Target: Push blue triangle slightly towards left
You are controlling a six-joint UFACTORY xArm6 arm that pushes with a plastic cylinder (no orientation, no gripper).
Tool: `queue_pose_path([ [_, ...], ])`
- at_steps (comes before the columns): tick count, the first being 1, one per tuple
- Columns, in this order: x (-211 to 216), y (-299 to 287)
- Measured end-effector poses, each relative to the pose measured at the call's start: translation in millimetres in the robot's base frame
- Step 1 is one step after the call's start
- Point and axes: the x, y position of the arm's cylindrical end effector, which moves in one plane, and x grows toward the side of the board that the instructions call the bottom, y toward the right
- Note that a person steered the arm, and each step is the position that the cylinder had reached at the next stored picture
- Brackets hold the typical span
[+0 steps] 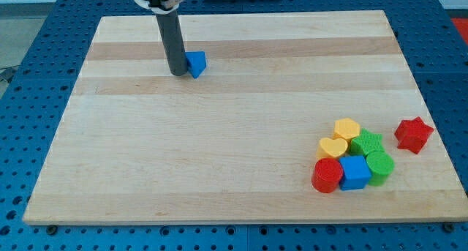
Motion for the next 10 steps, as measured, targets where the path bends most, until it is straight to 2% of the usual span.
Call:
queue_pose_path([
  [1,57,-15],
  [2,164,-13],
  [3,136,33],
  [4,23,81],
  [6,-18,81],
  [8,-24,53],
  [10,-23,59],
])
